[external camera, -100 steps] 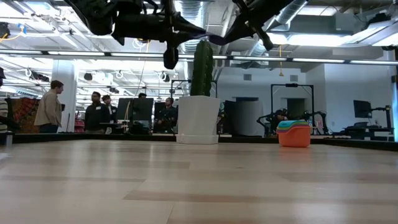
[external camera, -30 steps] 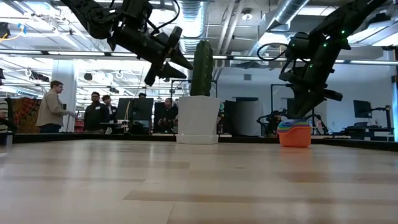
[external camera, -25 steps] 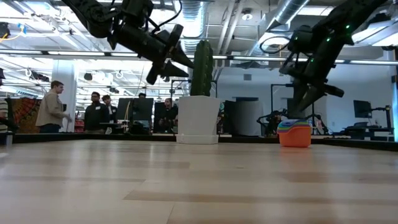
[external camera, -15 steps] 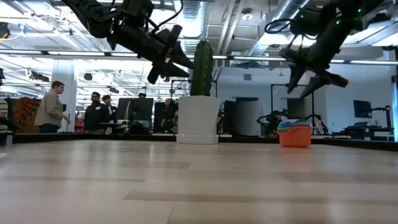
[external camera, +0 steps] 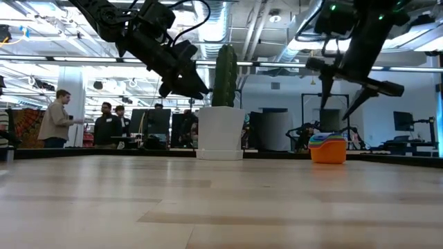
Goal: Nest measuring cups in basket
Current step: Put the nested measuring cups into the black bin
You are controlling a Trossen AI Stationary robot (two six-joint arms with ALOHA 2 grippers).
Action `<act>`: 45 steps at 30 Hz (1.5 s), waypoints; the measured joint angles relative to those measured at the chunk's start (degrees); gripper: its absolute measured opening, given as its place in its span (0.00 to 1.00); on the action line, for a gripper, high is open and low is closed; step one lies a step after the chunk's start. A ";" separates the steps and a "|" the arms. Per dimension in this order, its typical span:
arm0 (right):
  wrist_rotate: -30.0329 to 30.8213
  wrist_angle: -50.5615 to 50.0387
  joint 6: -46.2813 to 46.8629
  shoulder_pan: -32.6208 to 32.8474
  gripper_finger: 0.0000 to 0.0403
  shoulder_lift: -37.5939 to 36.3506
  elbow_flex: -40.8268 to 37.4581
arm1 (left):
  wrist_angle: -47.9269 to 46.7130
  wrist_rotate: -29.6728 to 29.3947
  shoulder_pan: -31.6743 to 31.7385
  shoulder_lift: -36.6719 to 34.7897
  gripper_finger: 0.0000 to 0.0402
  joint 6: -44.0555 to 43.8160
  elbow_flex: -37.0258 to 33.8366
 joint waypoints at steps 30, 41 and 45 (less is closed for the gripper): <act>-7.66 5.92 -3.77 -9.07 0.97 9.27 0.00 | -1.65 -0.08 0.00 0.00 0.39 3.11 0.00; -6.94 8.66 -0.06 -10.34 0.86 13.86 0.03 | -0.54 -0.37 0.00 0.00 0.39 4.81 0.00; -8.34 9.66 -0.06 -10.16 0.89 17.83 0.00 | -0.65 -0.39 0.00 0.00 0.39 6.51 0.00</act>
